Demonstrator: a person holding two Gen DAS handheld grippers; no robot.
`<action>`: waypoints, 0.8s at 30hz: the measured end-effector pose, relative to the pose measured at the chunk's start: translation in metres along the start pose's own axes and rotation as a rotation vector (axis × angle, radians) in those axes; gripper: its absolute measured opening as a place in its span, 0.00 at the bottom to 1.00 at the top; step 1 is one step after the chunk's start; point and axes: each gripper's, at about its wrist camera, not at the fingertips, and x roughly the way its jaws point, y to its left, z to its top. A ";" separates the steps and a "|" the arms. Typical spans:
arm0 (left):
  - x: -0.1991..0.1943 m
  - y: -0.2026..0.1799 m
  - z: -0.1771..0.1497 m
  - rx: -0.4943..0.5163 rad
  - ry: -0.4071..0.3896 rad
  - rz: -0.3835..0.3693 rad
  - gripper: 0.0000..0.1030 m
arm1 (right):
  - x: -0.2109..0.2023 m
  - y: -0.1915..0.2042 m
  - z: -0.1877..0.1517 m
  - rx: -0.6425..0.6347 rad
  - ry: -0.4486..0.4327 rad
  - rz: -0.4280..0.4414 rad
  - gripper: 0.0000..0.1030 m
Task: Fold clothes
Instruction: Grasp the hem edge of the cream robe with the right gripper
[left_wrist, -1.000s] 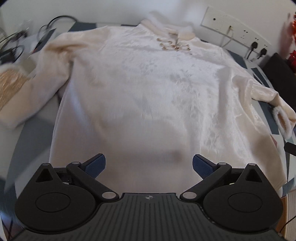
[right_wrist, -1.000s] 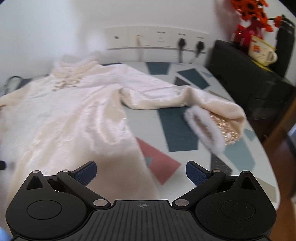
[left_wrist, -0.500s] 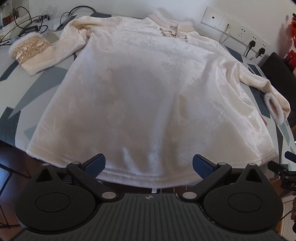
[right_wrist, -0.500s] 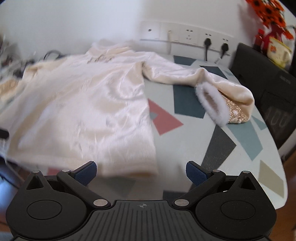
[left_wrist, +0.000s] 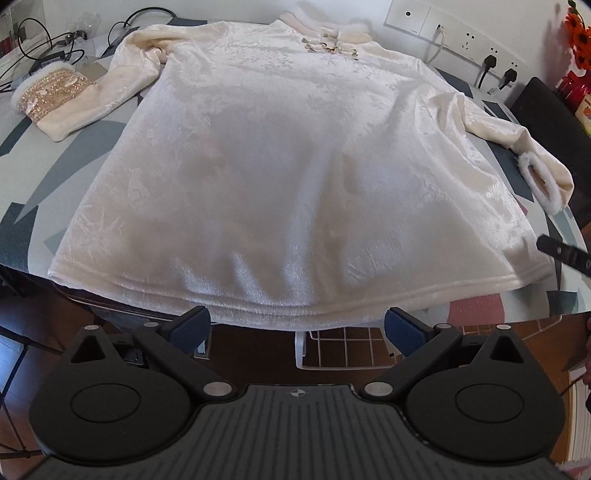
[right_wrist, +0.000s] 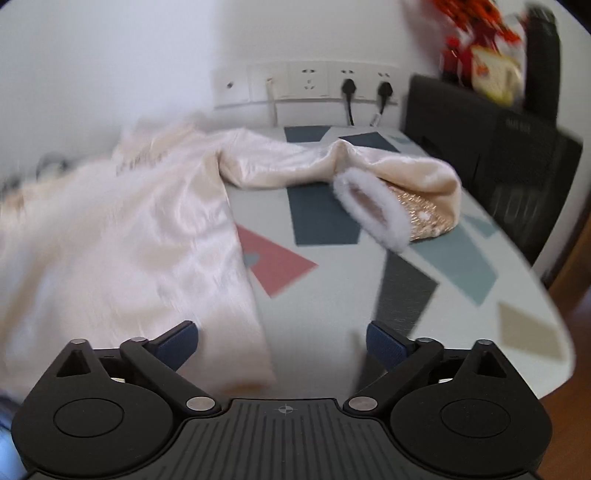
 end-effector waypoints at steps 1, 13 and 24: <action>0.001 -0.001 -0.001 -0.001 0.000 -0.003 0.99 | 0.001 0.001 0.003 0.005 0.007 0.006 0.86; 0.008 -0.045 -0.007 0.061 -0.047 0.028 0.99 | -0.011 0.012 -0.037 -0.233 0.004 -0.126 0.97; 0.014 -0.051 -0.013 0.091 -0.004 0.000 0.99 | -0.005 -0.003 -0.025 -0.095 -0.039 -0.132 0.82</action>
